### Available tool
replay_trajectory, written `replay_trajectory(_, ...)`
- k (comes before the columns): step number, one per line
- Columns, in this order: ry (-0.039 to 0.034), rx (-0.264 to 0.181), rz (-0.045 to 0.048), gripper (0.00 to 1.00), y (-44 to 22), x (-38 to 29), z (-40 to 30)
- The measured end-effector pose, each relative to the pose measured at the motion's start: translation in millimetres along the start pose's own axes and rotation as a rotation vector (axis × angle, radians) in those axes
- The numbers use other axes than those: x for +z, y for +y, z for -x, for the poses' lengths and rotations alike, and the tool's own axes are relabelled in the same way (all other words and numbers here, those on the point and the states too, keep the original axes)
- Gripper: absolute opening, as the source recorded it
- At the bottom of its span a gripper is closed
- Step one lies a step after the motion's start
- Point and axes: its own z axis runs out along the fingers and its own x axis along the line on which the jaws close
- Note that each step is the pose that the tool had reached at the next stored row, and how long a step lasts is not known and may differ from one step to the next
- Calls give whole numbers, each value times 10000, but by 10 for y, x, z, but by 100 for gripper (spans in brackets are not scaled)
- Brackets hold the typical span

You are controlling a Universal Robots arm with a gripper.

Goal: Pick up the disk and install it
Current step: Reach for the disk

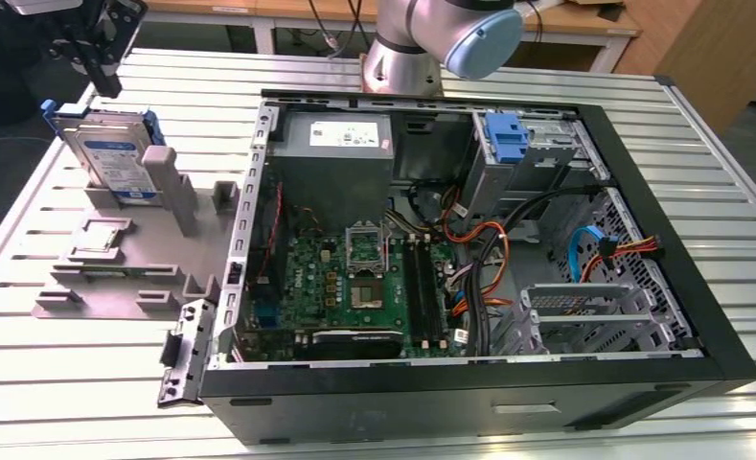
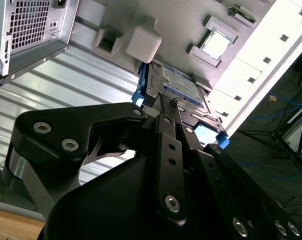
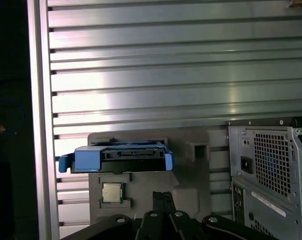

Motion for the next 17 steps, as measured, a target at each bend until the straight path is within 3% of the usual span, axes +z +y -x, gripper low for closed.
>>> replay_trajectory(5,0,1,1,10,-2,0,-27)
replay_trajectory(14,2,0,0,10,7,13,-162)
replay_trajectory(17,3,1,-6,10,40,19,-220)
